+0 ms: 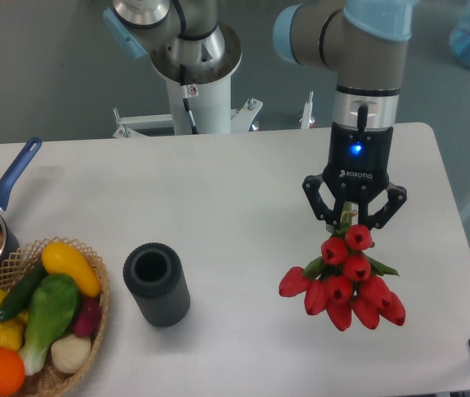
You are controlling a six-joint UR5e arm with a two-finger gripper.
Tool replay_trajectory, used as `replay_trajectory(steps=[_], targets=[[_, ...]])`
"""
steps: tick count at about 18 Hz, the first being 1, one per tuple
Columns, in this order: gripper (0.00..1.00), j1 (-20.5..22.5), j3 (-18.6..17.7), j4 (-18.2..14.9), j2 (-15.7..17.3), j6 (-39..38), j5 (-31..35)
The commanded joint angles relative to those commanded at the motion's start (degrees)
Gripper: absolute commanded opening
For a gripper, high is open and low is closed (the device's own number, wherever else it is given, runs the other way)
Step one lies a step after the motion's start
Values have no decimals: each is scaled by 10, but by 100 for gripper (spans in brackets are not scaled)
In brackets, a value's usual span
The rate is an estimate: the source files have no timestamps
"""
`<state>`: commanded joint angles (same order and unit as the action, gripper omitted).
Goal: Insert the flowers into the vase
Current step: 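Hold the red tulip bunch in the gripper and begin moving it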
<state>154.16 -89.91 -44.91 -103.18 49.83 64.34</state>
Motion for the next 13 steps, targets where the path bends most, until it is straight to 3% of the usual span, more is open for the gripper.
replay_trajectory(steps=[13], targets=[[33,-6,-2,4,4,-20,1]])
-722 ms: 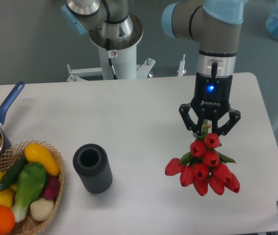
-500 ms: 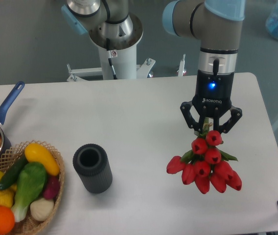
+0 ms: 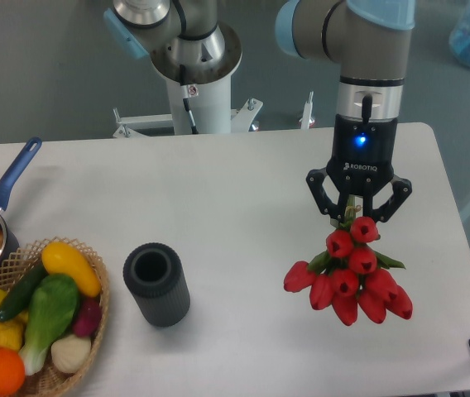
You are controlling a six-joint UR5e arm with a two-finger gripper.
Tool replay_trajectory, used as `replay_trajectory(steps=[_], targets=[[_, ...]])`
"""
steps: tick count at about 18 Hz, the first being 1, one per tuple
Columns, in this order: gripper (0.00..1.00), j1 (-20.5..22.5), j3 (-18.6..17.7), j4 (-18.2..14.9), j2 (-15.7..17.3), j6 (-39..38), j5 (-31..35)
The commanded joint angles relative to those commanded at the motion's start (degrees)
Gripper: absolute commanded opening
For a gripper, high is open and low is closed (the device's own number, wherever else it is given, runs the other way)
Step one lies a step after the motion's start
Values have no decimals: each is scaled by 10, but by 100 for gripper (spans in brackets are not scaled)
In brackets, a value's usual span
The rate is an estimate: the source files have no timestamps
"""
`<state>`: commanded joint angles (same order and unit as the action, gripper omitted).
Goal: Insert the flowers into the vase
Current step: 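Hold the red tulip bunch in the gripper and begin moving it, then carry the tulip bunch over to the black vase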
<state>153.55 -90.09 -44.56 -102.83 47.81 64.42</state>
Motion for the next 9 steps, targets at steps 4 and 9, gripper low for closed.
replay_trajectory(steps=[4,9], targets=[[33,-15,10,3,0,-2,-6],[33,-52,32,8,3,-56,-28]])
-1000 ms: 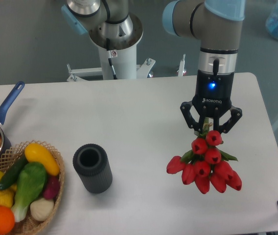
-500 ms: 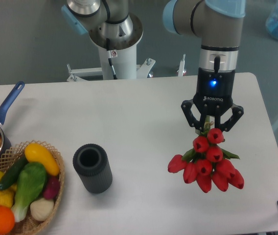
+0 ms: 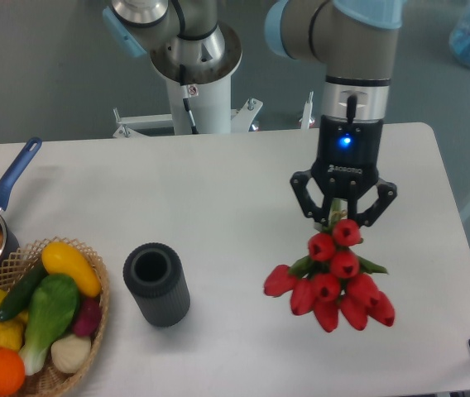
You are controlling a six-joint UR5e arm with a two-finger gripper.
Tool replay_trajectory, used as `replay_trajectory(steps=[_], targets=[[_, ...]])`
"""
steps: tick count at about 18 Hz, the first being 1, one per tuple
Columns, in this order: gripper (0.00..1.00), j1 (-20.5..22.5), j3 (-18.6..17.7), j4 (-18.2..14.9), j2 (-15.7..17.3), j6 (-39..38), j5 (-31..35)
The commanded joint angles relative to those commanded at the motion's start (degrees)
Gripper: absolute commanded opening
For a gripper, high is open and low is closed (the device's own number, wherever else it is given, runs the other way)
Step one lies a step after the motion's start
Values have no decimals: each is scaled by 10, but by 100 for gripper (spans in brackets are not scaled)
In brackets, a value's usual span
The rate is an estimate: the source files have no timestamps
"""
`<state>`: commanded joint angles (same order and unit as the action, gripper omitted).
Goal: Insert the flowers into the vase
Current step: 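Carry the tulip bunch over to the black vase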
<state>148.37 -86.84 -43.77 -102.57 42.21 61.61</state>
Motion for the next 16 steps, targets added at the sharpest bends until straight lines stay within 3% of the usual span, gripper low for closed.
replay_trajectory(steps=[5,16], targets=[[33,-38,3,27,2,-46,-17],[33,-42,4,28,17,-87,-177]])
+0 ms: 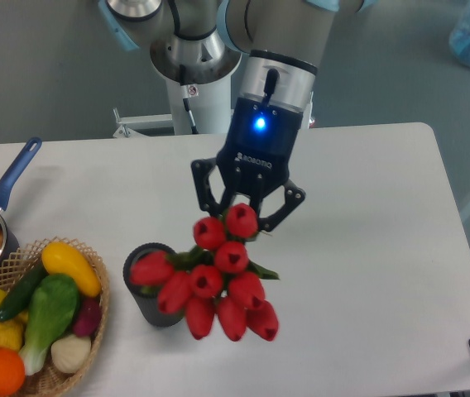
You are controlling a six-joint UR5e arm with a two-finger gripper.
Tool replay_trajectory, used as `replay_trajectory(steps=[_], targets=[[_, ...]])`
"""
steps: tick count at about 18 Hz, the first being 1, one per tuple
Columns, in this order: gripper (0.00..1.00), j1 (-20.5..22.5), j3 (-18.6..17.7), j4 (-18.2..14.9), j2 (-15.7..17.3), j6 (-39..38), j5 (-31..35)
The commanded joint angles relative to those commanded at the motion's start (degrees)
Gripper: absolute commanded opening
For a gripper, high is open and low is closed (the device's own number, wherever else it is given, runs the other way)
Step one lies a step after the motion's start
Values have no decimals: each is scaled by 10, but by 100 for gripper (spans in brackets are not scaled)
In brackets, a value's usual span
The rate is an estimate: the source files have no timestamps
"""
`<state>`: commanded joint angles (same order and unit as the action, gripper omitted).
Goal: Insert the flowers into the vase
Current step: 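Carry the tulip bunch over to the black vase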
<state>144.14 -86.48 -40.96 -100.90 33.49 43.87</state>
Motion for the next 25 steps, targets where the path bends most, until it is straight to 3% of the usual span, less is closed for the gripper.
replay_trajectory(steps=[5,9,18,25], targets=[[33,-4,0,0,-3,1,-25],[33,-4,1,3,-7,9,-84],[33,-15,2,12,-31,41,-87],[33,-16,-3,12,-38,89,-144]])
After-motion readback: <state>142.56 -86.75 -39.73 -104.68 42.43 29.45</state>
